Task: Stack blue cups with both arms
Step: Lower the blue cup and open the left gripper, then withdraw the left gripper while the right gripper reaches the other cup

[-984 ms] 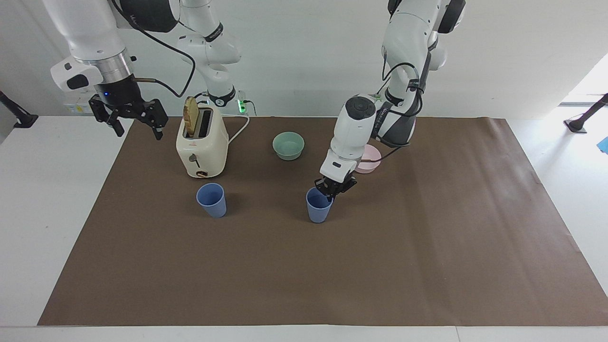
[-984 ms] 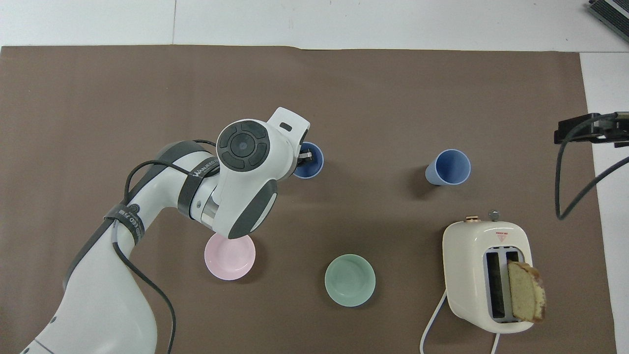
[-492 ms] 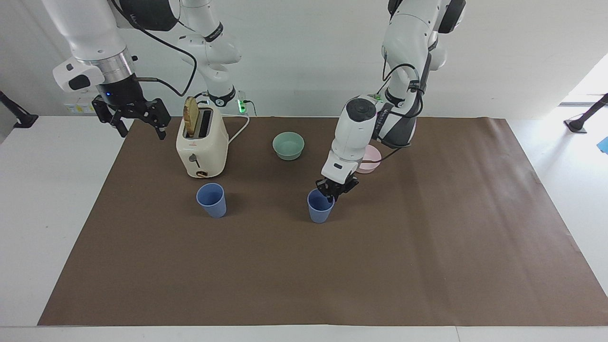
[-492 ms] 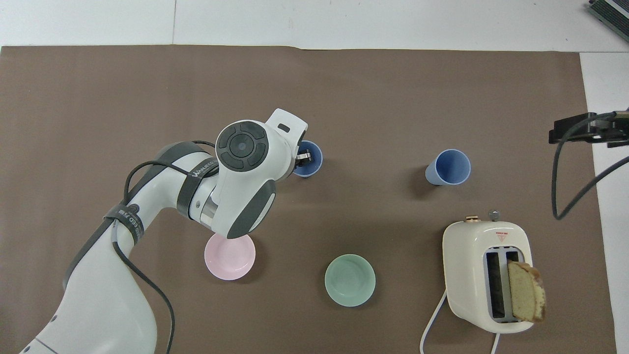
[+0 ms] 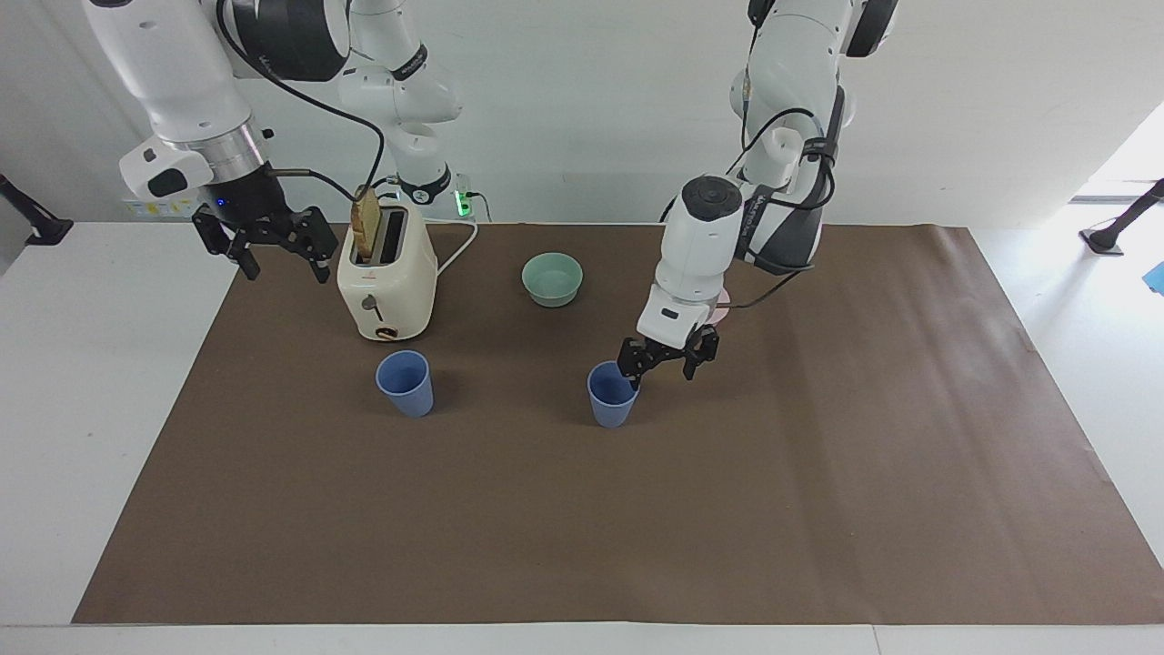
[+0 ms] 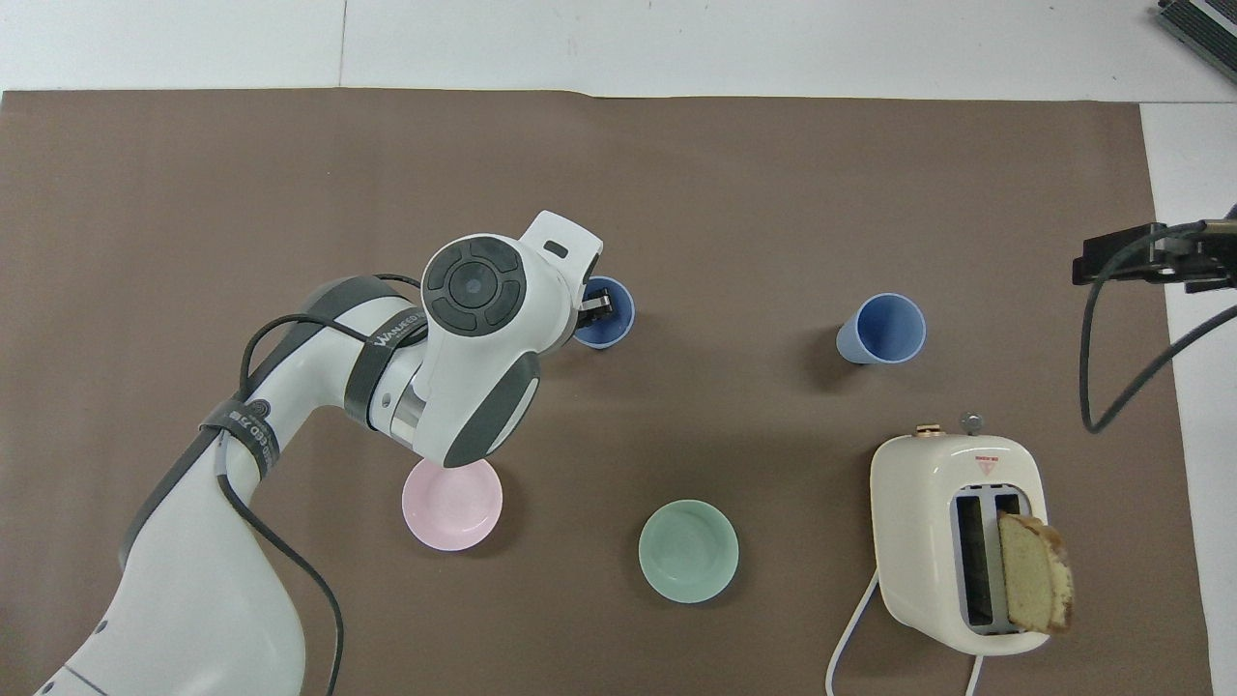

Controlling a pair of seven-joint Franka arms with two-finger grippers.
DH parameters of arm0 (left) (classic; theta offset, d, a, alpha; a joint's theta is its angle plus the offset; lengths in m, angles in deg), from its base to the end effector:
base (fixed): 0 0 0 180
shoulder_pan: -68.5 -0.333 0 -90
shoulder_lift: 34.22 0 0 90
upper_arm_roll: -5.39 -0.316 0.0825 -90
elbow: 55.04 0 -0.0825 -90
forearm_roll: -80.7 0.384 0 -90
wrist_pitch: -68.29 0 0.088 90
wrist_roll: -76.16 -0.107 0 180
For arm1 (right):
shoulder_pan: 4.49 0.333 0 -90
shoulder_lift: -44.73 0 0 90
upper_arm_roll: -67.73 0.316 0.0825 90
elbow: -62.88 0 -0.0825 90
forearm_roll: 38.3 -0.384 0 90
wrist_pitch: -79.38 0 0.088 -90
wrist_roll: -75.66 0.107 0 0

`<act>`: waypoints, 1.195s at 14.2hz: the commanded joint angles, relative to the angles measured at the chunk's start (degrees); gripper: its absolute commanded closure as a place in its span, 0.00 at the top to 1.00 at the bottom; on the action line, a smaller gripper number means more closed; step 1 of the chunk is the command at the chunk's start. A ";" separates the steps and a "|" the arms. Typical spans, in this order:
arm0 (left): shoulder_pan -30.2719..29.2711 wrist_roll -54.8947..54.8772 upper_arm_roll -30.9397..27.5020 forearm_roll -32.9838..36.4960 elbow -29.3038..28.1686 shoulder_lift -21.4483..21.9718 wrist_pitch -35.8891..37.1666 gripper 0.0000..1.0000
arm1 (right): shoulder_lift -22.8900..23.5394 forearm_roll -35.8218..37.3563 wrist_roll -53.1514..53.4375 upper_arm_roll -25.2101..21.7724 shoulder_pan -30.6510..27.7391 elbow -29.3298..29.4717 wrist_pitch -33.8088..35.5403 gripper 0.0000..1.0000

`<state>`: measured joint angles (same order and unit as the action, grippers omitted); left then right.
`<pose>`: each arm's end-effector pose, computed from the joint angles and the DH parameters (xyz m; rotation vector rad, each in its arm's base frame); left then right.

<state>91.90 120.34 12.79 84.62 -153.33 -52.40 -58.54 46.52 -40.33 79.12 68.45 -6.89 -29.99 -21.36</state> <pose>0.5747 -0.3309 0.4223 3.0190 0.3145 0.2395 0.5804 -0.0140 0.6003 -3.0967 0.1464 -0.1638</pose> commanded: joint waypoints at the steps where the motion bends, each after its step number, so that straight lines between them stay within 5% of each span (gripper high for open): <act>1: -3.70 -4.09 0.33 1.36 -0.68 4.37 4.04 1.00 | 1.27 -1.66 -1.70 0.16 0.03 -3.01 -4.54 1.00; 4: -7.83 -10.94 0.50 0.74 -1.12 8.50 9.04 1.00 | 5.40 -1.57 -1.71 0.16 1.07 -3.10 -5.86 1.00; 9: -13.89 -19.99 0.51 0.13 -1.12 12.64 14.59 1.00 | 10.24 -1.13 -0.74 0.16 2.22 -8.55 -17.37 1.00; 17: -24.09 -43.29 0.42 -3.30 -1.12 17.47 24.34 1.00 | 13.50 -0.69 -1.18 0.16 2.58 -10.57 -18.88 1.00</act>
<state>70.20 81.77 12.66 82.66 -153.32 -37.21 -36.47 60.96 -40.77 79.07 68.59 -4.46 -38.77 -39.15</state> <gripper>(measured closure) 0.000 0.000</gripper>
